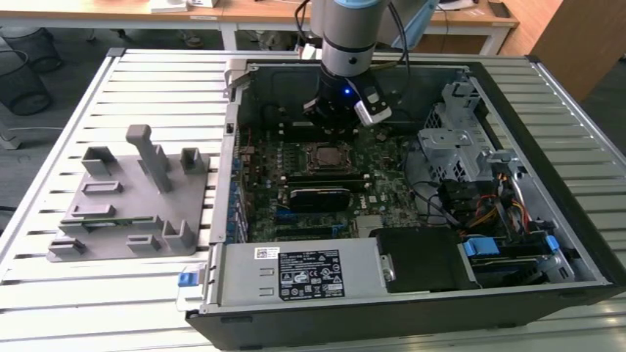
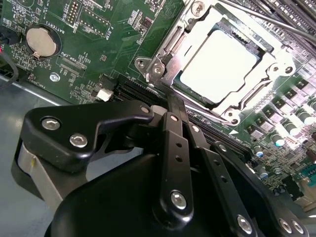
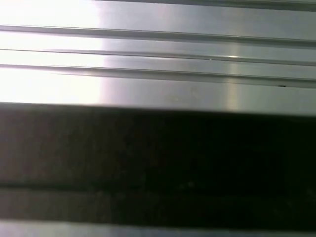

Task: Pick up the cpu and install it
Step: 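Install the first cpu locking lever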

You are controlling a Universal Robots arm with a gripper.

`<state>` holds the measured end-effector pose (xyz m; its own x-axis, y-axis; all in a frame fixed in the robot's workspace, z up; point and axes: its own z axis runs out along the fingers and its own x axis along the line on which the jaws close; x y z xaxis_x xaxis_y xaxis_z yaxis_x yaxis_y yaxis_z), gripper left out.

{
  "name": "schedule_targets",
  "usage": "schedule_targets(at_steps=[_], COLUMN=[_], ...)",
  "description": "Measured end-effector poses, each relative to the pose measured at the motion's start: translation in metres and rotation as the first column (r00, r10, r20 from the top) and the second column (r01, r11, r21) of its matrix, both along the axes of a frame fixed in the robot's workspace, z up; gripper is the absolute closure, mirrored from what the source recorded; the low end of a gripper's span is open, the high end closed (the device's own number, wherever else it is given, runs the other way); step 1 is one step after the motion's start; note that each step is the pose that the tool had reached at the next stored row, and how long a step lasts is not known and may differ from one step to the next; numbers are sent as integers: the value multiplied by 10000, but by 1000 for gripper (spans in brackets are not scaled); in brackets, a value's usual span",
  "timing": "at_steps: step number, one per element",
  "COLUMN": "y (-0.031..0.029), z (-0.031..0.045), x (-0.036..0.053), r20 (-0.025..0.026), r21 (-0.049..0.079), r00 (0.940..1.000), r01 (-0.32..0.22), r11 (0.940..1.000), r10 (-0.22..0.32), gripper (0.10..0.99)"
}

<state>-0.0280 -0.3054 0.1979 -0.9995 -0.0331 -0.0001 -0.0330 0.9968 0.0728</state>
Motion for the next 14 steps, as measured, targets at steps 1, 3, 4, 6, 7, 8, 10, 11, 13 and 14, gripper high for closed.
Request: schedule_targets(at_steps=[1,3,4,6,7,8,10,11,13,14], y=[0,0,1,1,1,1,1,1,1,0], z=[0,-1,-1,11,18,22,22,20,10,4], x=[0,1,1,1,1,1,2,5,9,10], r20=[-8,-9,-9,-8,-9,-9,-8,-11,-17,-25], r21=[-2,0,1,2,2,2,-5,-12,-28,-43], r00=[10000,10000,10000,10000,10000,10000,10000,10000,10000,10000], r01=[0,0,1,0,0,0,-1,-1,0,1], r11=[10000,10000,10000,10000,10000,10000,10000,10000,10000,10000], r10=[0,0,-1,0,0,0,1,1,0,-1], gripper=[980,980,980,980,980,980,980,980,980,980])
